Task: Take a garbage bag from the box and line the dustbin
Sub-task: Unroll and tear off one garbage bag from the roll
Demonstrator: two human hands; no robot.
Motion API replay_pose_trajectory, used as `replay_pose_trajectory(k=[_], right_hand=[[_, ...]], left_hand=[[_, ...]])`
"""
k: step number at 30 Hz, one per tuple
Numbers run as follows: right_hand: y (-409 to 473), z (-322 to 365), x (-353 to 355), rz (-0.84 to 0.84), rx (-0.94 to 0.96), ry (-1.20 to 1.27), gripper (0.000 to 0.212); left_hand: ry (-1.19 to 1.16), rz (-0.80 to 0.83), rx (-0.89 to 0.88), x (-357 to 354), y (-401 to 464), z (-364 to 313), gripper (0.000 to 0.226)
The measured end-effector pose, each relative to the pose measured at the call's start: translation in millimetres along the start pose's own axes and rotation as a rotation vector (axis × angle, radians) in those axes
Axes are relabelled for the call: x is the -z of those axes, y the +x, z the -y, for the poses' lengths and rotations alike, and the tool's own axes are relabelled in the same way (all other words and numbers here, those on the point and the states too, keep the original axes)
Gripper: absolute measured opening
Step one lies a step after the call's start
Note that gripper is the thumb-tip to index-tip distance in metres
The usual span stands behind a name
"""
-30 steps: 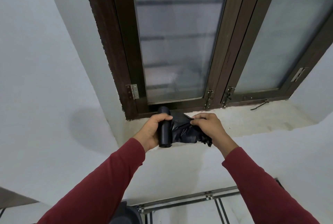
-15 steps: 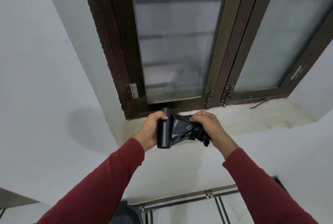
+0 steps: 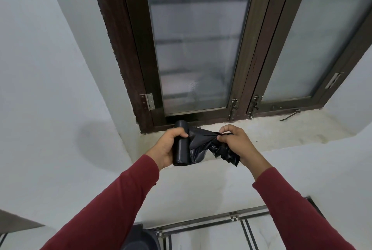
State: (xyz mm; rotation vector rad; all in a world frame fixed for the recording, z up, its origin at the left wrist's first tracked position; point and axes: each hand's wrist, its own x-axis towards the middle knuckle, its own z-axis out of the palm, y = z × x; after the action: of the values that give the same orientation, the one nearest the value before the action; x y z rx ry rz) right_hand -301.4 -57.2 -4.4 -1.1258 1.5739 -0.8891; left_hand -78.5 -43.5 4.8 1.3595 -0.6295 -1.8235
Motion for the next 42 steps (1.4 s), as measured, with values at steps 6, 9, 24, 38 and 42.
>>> replay_pose_trajectory(k=[6, 9, 24, 38, 42], right_hand=[[-7.2, 3.6, -9.0, -0.010, 0.042, -0.098, 0.036], [-14.5, 7.1, -9.8, -0.009, 0.061, -0.105, 0.019], [-4.8, 6.0, -10.4, 0.013, 0.050, -0.007, 0.024], [-9.7, -0.9, -18.5, 0.044, 0.090, 0.206, 0.010], [-14.2, -5.0, -26.1, 0.062, 0.244, 0.085, 0.027]], left_hand=[[0.032, -0.008, -0.040, -5.9, 1.0, 0.5, 0.070], [0.038, 0.000, -0.068, -6.3, -0.8, 1.0, 0.052], [-0.001, -0.013, 0.013, 0.8, -4.1, 1.3, 0.034], [0.129, -0.166, -0.204, -17.0, -0.8, 1.9, 0.035], [0.200, -0.172, -0.232, -16.9, -1.0, 1.8, 0.037]])
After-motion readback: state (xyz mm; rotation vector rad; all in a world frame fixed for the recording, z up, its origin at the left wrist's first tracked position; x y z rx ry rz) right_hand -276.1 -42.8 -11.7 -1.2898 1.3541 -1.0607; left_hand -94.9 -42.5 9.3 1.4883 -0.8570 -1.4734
